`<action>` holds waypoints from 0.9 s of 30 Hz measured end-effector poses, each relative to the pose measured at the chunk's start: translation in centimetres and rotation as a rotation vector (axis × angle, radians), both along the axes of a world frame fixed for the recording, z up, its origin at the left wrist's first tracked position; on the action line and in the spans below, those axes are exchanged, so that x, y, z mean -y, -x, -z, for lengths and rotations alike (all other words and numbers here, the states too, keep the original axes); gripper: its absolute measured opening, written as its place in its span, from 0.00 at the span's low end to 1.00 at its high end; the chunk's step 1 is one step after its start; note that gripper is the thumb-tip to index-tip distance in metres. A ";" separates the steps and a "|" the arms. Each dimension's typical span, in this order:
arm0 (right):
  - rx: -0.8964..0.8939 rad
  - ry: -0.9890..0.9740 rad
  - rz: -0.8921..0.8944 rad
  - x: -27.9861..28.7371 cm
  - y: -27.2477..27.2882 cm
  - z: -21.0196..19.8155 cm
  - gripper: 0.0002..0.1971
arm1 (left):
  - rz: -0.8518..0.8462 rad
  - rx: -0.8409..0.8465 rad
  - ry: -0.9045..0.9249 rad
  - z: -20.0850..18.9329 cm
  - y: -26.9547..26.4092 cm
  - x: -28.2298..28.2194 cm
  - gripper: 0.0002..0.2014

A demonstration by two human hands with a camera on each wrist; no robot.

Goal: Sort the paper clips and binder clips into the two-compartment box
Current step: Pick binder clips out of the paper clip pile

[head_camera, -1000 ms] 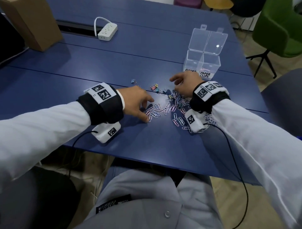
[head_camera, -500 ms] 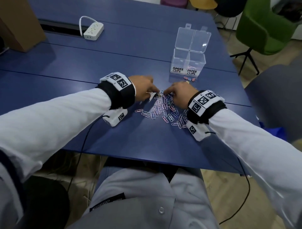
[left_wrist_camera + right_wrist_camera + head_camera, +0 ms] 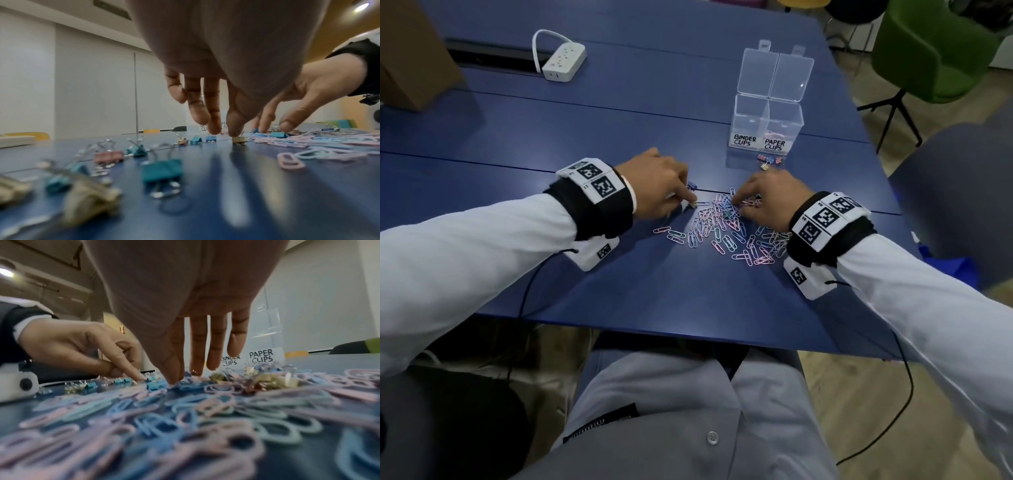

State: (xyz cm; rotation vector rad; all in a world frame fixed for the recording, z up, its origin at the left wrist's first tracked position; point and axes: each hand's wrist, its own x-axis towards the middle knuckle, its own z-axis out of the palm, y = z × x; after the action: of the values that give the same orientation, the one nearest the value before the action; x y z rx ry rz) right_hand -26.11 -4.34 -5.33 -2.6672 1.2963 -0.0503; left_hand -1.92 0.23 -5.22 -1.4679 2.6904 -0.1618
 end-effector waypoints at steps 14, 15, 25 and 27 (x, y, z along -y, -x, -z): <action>-0.052 0.027 -0.048 -1.0 -2.1 -0.6 0.13 | -0.172 -0.213 -0.106 -0.4 0.2 0.3 0.08; -0.053 0.028 -0.049 -1.1 -2.1 -0.6 0.12 | -0.192 -0.260 -0.113 -0.6 0.1 0.2 0.08; 0.231 -0.187 0.108 -0.5 -1.3 -1.4 0.08 | -0.355 -0.223 -0.143 -1.4 -2.4 1.1 0.11; 0.323 -0.249 0.153 -0.3 -1.3 -1.7 0.09 | -0.304 -0.205 -0.119 -1.3 -1.9 1.0 0.13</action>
State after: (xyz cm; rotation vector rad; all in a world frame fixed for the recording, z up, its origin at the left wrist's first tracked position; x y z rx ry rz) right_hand -24.85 -4.05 -3.64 -2.2378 1.2996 -0.3047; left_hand -0.05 -0.77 -3.92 -1.9208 2.5240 0.1728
